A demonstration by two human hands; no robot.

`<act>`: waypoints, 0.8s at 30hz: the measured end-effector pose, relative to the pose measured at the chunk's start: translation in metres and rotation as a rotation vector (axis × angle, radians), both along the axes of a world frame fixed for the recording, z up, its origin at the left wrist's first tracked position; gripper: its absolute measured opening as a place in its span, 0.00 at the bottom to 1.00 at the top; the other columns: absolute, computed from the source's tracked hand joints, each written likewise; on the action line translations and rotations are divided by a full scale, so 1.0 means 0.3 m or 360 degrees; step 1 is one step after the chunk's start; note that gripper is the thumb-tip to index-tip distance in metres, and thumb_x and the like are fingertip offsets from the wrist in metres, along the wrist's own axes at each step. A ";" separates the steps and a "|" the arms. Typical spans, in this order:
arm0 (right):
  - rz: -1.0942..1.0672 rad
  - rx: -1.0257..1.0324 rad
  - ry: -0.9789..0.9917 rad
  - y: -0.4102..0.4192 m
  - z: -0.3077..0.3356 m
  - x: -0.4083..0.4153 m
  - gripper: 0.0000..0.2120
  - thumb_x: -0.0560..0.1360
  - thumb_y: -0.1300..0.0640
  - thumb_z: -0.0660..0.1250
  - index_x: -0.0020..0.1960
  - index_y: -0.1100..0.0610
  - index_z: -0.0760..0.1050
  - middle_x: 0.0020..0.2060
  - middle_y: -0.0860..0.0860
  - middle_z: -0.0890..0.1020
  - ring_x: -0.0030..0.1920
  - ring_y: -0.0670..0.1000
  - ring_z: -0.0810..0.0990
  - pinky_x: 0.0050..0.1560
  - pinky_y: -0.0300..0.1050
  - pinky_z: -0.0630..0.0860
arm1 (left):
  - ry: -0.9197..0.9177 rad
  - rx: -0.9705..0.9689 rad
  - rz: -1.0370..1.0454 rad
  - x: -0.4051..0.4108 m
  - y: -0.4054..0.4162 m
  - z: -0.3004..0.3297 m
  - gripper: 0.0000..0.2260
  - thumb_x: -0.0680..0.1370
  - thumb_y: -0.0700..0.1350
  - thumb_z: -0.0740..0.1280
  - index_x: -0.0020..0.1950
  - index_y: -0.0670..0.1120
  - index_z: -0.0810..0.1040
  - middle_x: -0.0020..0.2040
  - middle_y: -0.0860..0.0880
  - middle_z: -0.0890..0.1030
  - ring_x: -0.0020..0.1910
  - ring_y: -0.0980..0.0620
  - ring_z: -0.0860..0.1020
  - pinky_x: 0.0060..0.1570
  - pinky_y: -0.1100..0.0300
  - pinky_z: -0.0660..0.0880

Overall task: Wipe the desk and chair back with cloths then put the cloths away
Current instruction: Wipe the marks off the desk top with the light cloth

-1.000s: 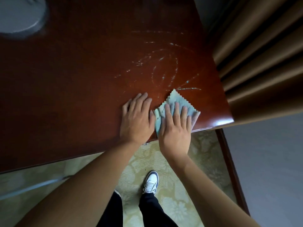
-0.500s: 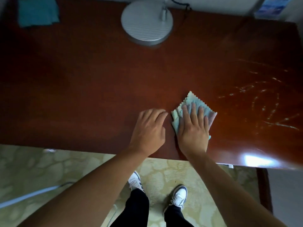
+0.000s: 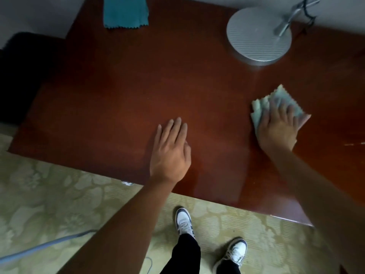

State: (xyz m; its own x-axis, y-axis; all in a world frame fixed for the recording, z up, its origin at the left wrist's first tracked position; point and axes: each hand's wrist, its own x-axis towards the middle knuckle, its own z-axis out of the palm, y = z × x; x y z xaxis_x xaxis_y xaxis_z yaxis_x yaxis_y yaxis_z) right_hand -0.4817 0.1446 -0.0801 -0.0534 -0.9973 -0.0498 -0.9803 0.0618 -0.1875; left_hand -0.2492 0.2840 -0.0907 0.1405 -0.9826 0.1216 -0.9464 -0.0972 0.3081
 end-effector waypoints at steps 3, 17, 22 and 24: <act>0.0115 -0.0064 0.0050 0.033 0.002 0.141 0.23 0.85 0.49 0.47 0.79 0.53 0.58 0.77 0.57 0.62 0.78 0.62 0.56 0.77 0.63 0.39 | 0.0049 -0.0044 0.0047 -0.003 -0.002 -0.003 0.21 0.79 0.44 0.56 0.69 0.40 0.75 0.71 0.42 0.74 0.73 0.43 0.69 0.73 0.41 0.62; 0.0339 0.0017 0.0092 -0.145 0.009 0.187 0.24 0.85 0.50 0.47 0.79 0.54 0.56 0.78 0.58 0.60 0.78 0.61 0.54 0.75 0.59 0.39 | 0.0102 -0.0155 0.0072 0.008 0.010 -0.009 0.20 0.77 0.44 0.60 0.68 0.41 0.77 0.69 0.44 0.76 0.72 0.44 0.71 0.72 0.41 0.65; 0.0689 -0.0060 0.0133 0.054 0.006 0.273 0.23 0.85 0.50 0.49 0.78 0.55 0.61 0.77 0.58 0.63 0.77 0.63 0.57 0.76 0.64 0.49 | 0.0123 -0.0124 0.0080 0.003 0.007 -0.004 0.21 0.77 0.46 0.60 0.67 0.41 0.78 0.69 0.43 0.76 0.72 0.42 0.71 0.72 0.41 0.65; 0.1004 -0.0029 0.0122 0.220 -0.004 0.293 0.23 0.84 0.50 0.49 0.77 0.54 0.63 0.76 0.57 0.65 0.77 0.63 0.58 0.75 0.65 0.56 | 0.0162 -0.0124 0.0107 0.005 0.005 0.003 0.21 0.77 0.47 0.60 0.66 0.40 0.78 0.69 0.43 0.77 0.71 0.42 0.71 0.71 0.41 0.65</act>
State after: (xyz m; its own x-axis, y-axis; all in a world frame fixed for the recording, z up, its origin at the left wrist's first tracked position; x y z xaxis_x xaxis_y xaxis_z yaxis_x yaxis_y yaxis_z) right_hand -0.3937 0.2105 -0.0812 0.5423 -0.8386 -0.0518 -0.8376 -0.5348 -0.1109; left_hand -0.2477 0.2855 -0.0899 0.2210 -0.9587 0.1791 -0.9021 -0.1311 0.4112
